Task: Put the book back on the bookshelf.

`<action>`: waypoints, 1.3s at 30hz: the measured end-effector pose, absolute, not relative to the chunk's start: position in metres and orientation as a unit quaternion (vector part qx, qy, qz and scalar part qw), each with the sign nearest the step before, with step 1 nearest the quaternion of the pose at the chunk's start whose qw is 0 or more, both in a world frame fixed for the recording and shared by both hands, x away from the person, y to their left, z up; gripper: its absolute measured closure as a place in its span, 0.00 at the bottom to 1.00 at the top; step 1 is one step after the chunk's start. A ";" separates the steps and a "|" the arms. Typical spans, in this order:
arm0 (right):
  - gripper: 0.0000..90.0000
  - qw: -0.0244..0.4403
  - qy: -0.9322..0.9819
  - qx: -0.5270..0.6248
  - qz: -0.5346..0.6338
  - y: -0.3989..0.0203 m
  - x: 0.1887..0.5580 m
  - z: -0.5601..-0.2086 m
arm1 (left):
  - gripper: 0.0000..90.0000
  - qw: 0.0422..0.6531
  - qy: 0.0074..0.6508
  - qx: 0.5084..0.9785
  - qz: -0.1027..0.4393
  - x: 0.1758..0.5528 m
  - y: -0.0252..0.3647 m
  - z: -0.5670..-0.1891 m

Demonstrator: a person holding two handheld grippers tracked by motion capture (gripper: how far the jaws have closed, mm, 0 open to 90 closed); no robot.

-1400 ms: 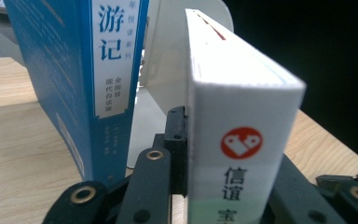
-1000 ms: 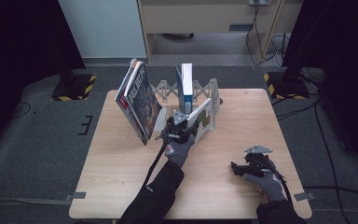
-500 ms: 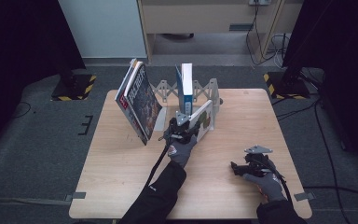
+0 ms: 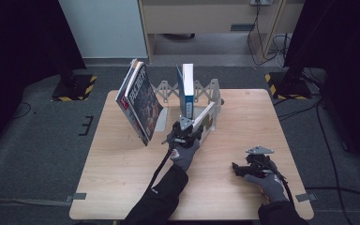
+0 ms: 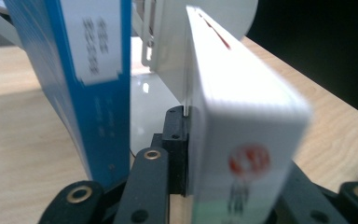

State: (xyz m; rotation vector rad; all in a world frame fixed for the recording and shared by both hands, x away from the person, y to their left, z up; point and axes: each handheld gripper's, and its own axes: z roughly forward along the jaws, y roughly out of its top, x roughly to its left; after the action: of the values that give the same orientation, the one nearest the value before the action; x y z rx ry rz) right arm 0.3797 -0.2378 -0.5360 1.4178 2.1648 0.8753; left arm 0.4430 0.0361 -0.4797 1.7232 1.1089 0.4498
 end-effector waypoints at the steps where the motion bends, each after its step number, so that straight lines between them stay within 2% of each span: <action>1: 0.07 0.204 0.776 0.508 0.314 -0.238 0.380 -0.536 | 0.81 0.496 0.458 0.715 0.184 0.442 0.036 -0.482; 10: 0.07 0.204 0.775 0.509 0.314 -0.238 0.380 -0.536 | 0.79 0.510 0.456 0.710 0.168 0.441 0.037 -0.494; 16: 0.07 0.203 0.775 0.509 0.314 -0.238 0.380 -0.536 | 0.66 0.533 0.430 0.710 0.162 0.431 0.043 -0.495; 19: 0.07 0.204 0.775 0.509 0.314 -0.238 0.380 -0.536 | 0.65 0.539 0.427 0.708 0.161 0.421 0.050 -0.493; 24: 0.07 0.205 0.775 0.509 0.314 -0.237 0.380 -0.536 | 0.71 0.543 0.425 0.706 0.159 0.411 0.056 -0.492; 32: 0.07 0.206 0.774 0.510 0.315 -0.237 0.380 -0.537 | 0.75 0.545 0.439 0.696 0.162 0.417 0.056 -0.493; 39: 0.07 0.206 0.774 0.509 0.315 -0.237 0.380 -0.537 | 0.74 0.547 0.440 0.694 0.159 0.426 0.048 -0.494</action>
State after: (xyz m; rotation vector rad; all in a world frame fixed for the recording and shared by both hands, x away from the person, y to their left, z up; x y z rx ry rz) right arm 0.3798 -0.2372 -0.5367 1.4191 2.1568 0.8773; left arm 0.4256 0.0476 -0.4936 1.6451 1.0424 0.3778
